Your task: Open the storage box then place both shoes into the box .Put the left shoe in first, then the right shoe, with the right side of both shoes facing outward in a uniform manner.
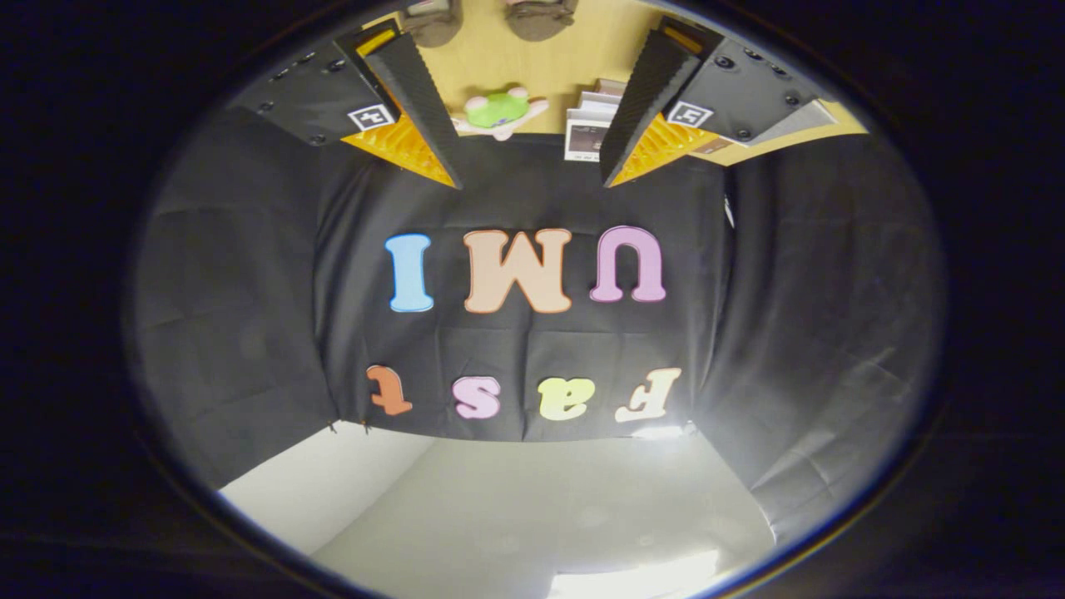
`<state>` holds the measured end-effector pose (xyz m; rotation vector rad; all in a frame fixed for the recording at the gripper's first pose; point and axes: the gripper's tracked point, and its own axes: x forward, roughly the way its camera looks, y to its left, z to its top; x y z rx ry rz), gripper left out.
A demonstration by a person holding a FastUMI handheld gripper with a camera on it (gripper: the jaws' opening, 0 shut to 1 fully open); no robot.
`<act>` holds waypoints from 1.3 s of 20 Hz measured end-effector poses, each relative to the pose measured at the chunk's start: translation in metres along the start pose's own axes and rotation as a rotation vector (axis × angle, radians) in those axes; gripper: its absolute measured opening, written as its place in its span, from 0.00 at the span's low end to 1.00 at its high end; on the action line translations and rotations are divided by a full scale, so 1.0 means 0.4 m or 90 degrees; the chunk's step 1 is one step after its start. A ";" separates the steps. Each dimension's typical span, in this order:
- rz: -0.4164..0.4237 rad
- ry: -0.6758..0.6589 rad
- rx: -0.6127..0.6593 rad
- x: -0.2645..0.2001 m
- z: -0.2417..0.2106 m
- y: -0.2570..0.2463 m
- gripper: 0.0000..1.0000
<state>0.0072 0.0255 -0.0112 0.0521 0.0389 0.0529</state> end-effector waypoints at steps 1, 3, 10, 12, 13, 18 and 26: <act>0.009 0.010 0.007 0.005 -0.012 0.012 1.00; 0.034 0.040 0.028 0.013 -0.042 0.048 1.00; 0.099 0.156 0.175 0.016 -0.181 0.161 1.00; 0.099 0.195 0.228 0.013 -0.233 0.181 1.00; 0.101 0.219 0.257 0.009 -0.260 0.194 1.00; 0.125 0.358 0.395 -0.038 -0.409 0.281 1.00; 0.133 0.500 0.612 -0.094 -0.547 0.370 1.00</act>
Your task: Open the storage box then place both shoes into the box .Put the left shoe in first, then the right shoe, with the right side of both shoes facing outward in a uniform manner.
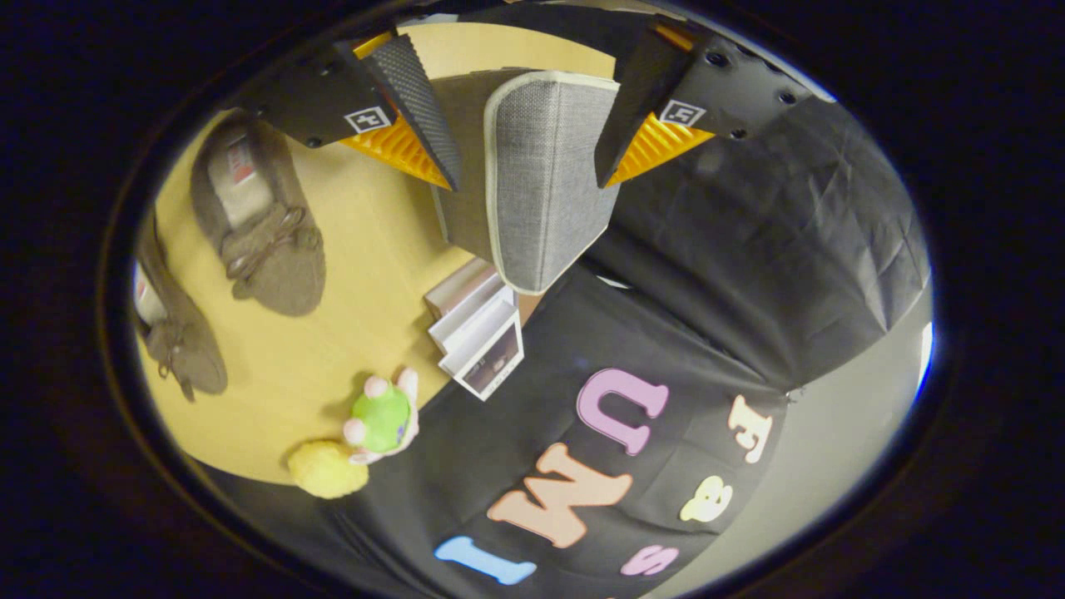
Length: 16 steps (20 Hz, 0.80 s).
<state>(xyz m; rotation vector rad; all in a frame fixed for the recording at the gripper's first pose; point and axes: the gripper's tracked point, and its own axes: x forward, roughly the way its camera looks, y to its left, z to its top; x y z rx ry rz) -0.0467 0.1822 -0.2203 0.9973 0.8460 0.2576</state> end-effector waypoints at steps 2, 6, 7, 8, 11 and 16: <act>0.018 0.029 0.063 0.019 -0.026 -0.001 0.97; 0.041 0.071 0.168 0.042 -0.067 -0.014 0.86; 0.044 0.082 0.188 0.053 -0.081 -0.020 0.83; 0.048 0.088 0.206 0.057 -0.088 -0.023 0.81; 0.065 0.103 0.261 0.063 -0.095 -0.012 0.72; 0.060 0.085 0.257 0.048 -0.053 -0.026 0.42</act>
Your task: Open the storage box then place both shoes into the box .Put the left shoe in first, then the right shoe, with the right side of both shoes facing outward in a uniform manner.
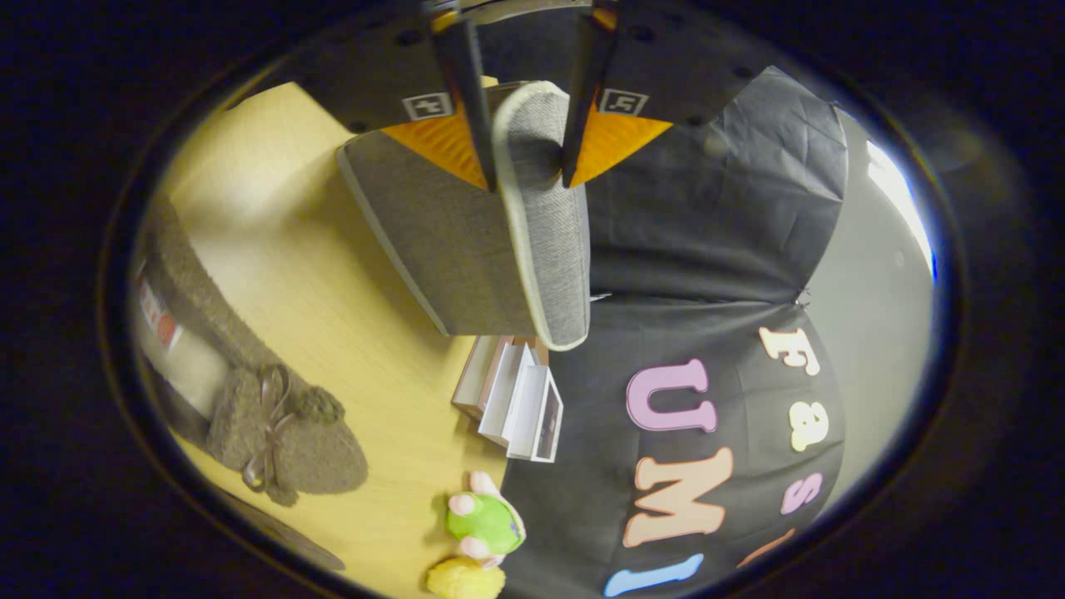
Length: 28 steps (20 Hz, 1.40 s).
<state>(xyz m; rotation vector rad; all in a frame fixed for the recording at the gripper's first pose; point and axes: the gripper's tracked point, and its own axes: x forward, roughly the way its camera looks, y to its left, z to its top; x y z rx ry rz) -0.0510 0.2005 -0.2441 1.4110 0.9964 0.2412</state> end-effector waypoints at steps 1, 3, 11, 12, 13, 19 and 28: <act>0.008 -0.014 0.004 -0.015 0.020 0.013 0.31; 0.016 0.003 -0.011 -0.015 0.010 0.038 0.15; 0.006 0.030 -0.201 -0.036 -0.046 0.196 0.03; 0.018 0.029 -0.213 -0.035 -0.054 0.233 0.03; 0.027 0.030 -0.229 -0.035 -0.064 0.268 0.03; 0.075 0.063 -0.318 0.016 -0.179 0.413 0.03; 0.130 0.169 -0.441 0.178 -0.446 0.560 0.03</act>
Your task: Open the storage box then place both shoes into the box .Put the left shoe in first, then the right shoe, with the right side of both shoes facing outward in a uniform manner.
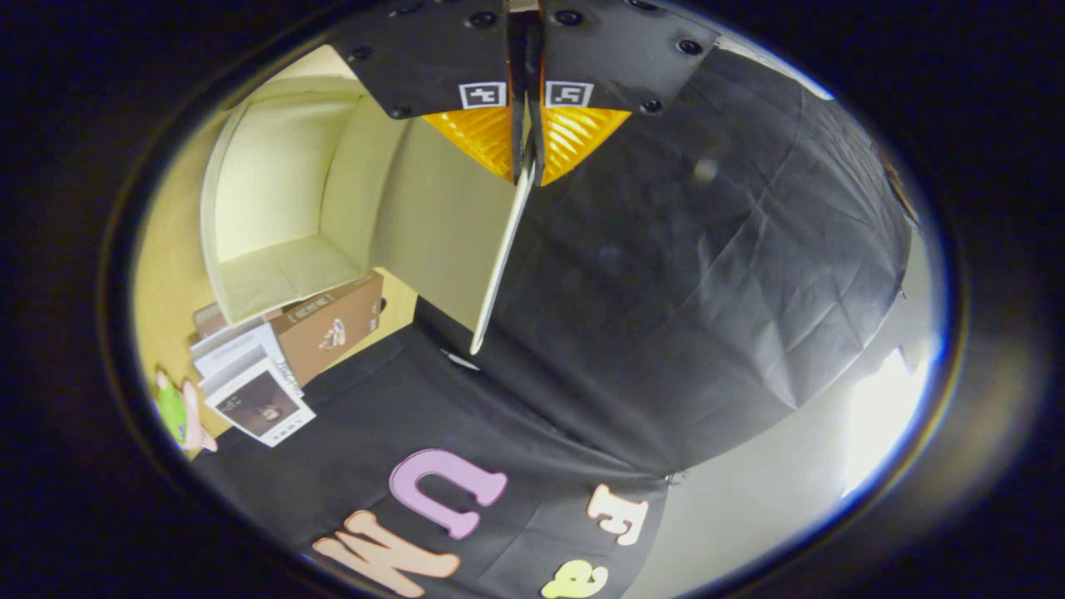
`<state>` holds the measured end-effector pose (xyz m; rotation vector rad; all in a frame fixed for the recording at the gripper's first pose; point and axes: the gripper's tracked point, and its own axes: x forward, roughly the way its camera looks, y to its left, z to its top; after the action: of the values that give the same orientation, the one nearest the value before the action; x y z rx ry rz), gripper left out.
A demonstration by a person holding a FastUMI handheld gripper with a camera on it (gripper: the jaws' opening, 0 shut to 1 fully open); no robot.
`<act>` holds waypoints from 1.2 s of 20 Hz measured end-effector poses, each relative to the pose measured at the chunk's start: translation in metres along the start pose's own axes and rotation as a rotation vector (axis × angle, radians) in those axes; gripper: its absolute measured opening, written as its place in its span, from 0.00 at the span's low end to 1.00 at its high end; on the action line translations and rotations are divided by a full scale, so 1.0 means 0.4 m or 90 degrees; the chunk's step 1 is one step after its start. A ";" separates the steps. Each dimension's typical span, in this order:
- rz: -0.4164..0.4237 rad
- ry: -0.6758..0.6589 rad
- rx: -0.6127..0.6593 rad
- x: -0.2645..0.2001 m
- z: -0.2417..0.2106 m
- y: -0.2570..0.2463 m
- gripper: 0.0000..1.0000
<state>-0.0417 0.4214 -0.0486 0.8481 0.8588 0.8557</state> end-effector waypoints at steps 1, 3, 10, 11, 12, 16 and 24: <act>0.004 0.012 -0.012 0.037 -0.015 0.008 0.03; 0.009 0.032 -0.030 0.094 -0.046 0.029 0.03; 0.008 0.114 -0.056 0.268 -0.177 0.024 0.03; 0.006 0.126 -0.061 0.284 -0.195 0.020 0.03; 0.004 0.138 -0.068 0.302 -0.217 0.019 0.03; -0.013 0.164 -0.163 0.315 -0.246 0.008 0.32; -0.044 0.072 -0.319 0.156 -0.148 -0.036 1.00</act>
<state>-0.0655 0.4861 -0.1017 0.3336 0.7211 1.0078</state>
